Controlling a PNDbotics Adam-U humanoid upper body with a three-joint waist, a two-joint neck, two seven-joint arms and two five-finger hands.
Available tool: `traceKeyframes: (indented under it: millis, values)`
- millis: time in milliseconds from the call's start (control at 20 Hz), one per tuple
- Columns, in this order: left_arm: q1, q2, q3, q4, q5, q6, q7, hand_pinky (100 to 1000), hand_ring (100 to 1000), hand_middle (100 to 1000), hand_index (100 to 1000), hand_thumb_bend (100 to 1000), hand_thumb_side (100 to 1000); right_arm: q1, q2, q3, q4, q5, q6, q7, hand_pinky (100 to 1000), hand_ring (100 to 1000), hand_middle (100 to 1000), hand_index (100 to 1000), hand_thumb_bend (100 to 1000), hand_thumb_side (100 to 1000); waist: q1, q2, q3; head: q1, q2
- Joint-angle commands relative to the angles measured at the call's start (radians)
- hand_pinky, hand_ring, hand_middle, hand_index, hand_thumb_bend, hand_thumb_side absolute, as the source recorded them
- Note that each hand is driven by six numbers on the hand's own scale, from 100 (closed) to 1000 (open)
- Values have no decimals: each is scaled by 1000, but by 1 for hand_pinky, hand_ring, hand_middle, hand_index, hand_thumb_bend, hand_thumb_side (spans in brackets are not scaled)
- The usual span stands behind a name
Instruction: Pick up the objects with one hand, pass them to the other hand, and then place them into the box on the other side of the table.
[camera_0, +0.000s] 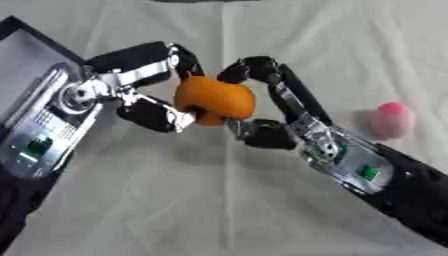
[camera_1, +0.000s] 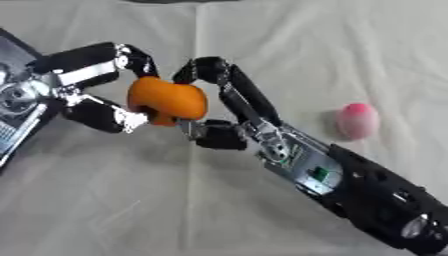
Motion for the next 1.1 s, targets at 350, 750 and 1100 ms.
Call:
traceKeyframes:
  millis: [350,750,1100]
  values:
    - [-9,24,23,-34,-12,16,34,835,560,491,404,100,157,-6,-20,-21,-19,3,49,2,703,753,625,721,436,100,-6,-12,-6,0,-1]
    - [-7,42,45,-42,-66,37,109,810,545,456,384,100,120,8,-23,-29,-19,61,51,7,764,843,789,855,382,498,-6,-20,-12,16,0]
    - [2,90,104,-7,-72,60,131,811,546,458,385,100,113,36,-30,-48,-19,56,83,-16,772,860,816,863,352,490,1,-33,-15,37,8]
